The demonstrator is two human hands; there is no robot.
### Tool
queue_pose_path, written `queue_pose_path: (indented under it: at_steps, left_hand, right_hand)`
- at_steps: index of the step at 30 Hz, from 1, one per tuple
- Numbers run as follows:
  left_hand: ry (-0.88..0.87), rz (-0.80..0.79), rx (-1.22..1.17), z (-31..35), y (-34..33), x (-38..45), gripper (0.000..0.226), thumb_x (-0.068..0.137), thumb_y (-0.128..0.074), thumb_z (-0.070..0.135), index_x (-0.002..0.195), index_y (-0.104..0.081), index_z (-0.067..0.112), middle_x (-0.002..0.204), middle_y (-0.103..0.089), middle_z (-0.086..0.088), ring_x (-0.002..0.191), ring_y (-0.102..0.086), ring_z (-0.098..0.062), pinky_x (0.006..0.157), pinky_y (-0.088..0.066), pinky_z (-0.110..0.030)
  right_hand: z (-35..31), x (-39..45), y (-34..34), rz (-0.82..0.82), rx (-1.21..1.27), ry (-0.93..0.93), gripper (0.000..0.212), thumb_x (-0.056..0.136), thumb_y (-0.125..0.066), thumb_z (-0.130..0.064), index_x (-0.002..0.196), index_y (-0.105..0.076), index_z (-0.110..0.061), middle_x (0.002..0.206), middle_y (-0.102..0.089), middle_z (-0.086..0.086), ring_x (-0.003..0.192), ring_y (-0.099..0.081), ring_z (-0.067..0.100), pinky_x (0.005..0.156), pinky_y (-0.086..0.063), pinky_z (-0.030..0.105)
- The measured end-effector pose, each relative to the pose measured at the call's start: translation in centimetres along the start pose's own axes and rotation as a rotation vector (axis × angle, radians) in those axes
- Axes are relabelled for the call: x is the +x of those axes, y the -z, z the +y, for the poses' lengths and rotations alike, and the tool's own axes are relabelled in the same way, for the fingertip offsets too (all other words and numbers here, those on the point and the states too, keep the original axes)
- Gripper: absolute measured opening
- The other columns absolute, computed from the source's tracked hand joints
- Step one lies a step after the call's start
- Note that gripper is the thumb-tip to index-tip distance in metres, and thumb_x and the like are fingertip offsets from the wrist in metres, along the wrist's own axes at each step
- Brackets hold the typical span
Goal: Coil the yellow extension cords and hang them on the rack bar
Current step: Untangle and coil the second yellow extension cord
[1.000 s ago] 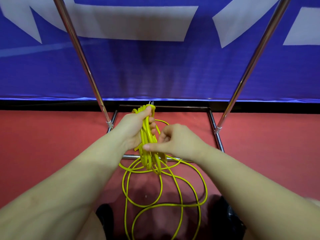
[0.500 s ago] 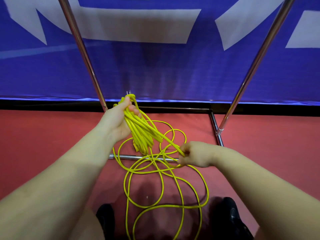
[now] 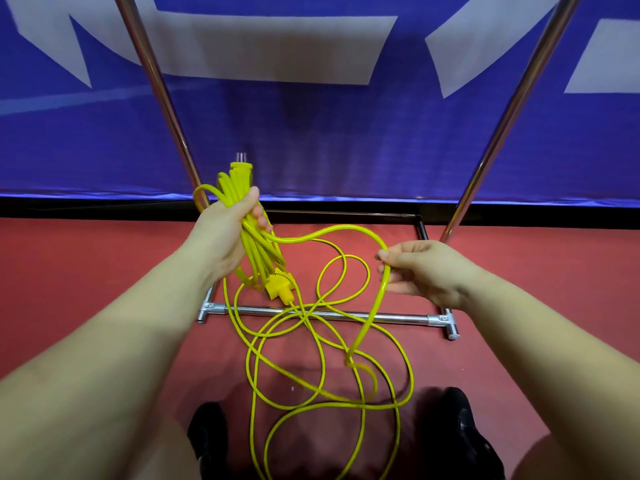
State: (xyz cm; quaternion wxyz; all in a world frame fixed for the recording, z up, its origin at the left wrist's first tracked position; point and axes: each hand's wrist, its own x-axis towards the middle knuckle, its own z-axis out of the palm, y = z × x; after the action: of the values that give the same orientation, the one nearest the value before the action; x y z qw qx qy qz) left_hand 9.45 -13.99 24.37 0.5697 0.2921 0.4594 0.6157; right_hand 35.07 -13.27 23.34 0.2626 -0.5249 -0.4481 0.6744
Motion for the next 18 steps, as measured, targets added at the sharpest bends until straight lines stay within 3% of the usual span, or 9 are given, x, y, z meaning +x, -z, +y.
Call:
queue_pose_path:
  at_steps: [4, 8, 12, 16, 18]
  left_hand:
    - [0.006, -0.119, 0.400, -1.0, -1.9, -1.7, 0.017, 0.096, -0.048, 0.013, 0.081, -0.054, 0.008, 0.054, -0.065, 0.003, 0.049, -0.062, -0.007, 0.048, -0.052, -0.022]
    - [0.091, -0.311, 0.476, -2.7, -4.2, -3.2, 0.011, 0.092, -0.051, 0.006, 0.083, -0.055, 0.008, 0.069, -0.071, -0.005, 0.061, -0.069, -0.011, 0.058, -0.056, -0.025]
    - [0.124, -0.406, 0.548, -4.0, -5.6, -3.6, 0.007, 0.092, -0.052, 0.007, 0.088, -0.055, 0.012, 0.075, -0.070, -0.005, 0.064, -0.069, -0.011, 0.062, -0.058, -0.029]
    - [0.164, -0.488, 0.607, -4.3, -6.5, -4.0, 0.005, 0.093, -0.052, 0.007, 0.091, -0.055, 0.010, 0.080, -0.068, -0.007, 0.062, -0.068, -0.006, 0.054, -0.054, -0.020]
    - [0.187, -0.515, 0.616, -4.2, -6.6, -4.1, 0.006, 0.093, -0.052, 0.007, 0.089, -0.055, 0.009, 0.078, -0.068, -0.006, 0.063, -0.068, -0.008, 0.055, -0.055, -0.021]
  right_hand:
    - [-1.1, -0.2, -0.7, 0.123, 0.373, -0.058, 0.014, 0.091, -0.055, -0.009, 0.079, -0.060, -0.007, 0.060, -0.059, 0.001, 0.043, -0.060, 0.005, 0.047, -0.054, 0.020]
    - [-2.0, -0.3, -1.7, 0.193, 0.622, -0.054, 0.018, 0.091, -0.055, -0.005, 0.074, -0.056, -0.001, 0.048, -0.059, 0.002, 0.039, -0.060, 0.007, 0.050, -0.055, 0.026]
    - [-2.7, 0.0, -2.2, 0.274, 0.772, -0.064, 0.022, 0.094, -0.050, -0.004, 0.072, -0.050, 0.001, 0.067, -0.047, 0.007, 0.030, -0.053, 0.008, 0.045, -0.052, 0.025]
    - [-2.7, 0.7, -1.7, 0.340, 0.802, -0.142, 0.026, 0.094, -0.050, -0.007, 0.070, -0.050, -0.001, 0.066, -0.046, 0.007, 0.055, -0.052, 0.013, 0.040, -0.049, 0.023]
    - [-2.7, 0.9, -1.5, 0.344, 0.826, -0.149, 0.026, 0.094, -0.051, -0.009, 0.069, -0.051, 0.000, 0.056, -0.053, 0.007, 0.056, -0.053, 0.012, 0.040, -0.049, 0.023]
